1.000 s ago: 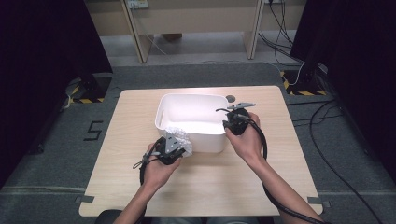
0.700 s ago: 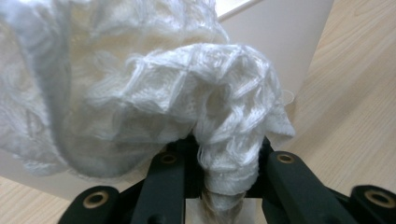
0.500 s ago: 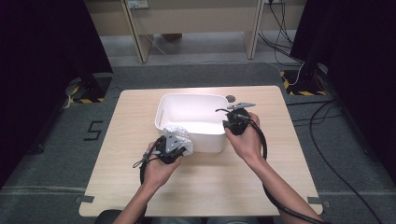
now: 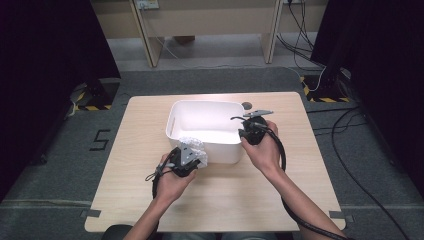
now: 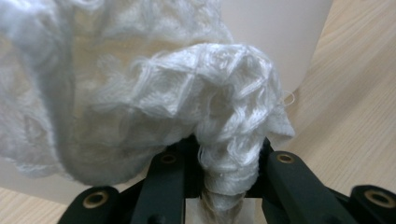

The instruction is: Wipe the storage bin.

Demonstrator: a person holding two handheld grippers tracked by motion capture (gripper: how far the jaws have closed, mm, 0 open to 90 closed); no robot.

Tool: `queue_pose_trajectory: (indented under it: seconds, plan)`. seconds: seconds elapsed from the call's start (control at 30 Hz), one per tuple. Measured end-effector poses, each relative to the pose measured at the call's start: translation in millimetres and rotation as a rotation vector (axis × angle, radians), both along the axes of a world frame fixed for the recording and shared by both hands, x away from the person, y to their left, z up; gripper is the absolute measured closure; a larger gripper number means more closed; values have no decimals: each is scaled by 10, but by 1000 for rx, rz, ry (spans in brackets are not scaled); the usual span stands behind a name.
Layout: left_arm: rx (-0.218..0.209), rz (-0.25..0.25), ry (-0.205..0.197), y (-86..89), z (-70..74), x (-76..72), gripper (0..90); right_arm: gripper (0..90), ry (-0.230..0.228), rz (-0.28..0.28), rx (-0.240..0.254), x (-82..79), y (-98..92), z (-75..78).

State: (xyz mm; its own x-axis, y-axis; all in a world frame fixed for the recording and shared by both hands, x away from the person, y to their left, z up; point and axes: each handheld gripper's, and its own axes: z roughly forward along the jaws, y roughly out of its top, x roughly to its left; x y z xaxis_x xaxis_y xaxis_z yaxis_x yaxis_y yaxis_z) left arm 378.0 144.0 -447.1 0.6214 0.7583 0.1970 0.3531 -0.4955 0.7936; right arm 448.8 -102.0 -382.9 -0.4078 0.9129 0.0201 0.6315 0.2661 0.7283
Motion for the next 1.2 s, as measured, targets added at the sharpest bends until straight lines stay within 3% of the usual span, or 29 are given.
queue_pose_trajectory:
  seconds: [0.53,0.63,0.67,1.2]
  plan:
    - [32,-7,17,-19,-141,48,749,735,-2,-3,8,1,2,-4]
    - [28,-2,42,-24,-172,54,749,735,-3,-2,7,0,2,-4]
    - [35,-8,31,-21,-178,65,749,734,-5,0,5,1,1,-5]
    - [54,-2,106,-37,-384,128,749,729,-8,1,9,-2,12,-7]
